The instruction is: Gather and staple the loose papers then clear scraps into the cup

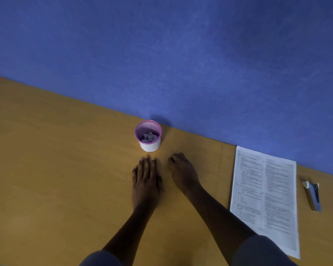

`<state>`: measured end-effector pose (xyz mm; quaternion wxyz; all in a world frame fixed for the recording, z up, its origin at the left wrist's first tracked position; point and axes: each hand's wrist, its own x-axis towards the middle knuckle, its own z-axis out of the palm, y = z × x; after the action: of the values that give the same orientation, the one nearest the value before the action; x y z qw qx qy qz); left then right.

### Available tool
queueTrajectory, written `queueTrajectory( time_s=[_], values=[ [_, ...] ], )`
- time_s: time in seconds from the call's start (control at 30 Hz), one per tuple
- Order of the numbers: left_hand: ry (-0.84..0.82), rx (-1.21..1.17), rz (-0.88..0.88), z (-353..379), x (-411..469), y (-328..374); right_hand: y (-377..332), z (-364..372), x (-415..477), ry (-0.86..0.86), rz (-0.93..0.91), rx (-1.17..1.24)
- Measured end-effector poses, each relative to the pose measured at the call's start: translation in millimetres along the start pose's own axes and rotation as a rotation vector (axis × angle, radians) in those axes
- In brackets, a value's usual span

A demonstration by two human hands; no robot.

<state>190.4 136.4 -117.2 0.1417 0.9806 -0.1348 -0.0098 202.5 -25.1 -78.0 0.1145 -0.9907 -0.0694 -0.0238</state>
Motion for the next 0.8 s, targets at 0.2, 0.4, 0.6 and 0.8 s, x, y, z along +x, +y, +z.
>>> queueTrajectory(
  time_s=[0.2,0.4,0.6,0.8],
  values=[
    [0.012,-0.005,0.002,1.8,-0.6,-0.8,3.5,-9.6,13.2,-0.006,0.111,0.164],
    [0.0,-0.015,0.0,0.4,2.2,0.4,-12.3,-50.2,51.7,0.469,0.162,0.476],
    [0.002,0.016,0.0,-1.0,-1.0,-1.0,-35.2,-59.3,87.4,0.401,0.014,0.371],
    [0.02,0.008,0.008,-2.5,-0.1,1.2,-23.9,-52.0,86.2,0.355,0.07,0.32]
  ],
)
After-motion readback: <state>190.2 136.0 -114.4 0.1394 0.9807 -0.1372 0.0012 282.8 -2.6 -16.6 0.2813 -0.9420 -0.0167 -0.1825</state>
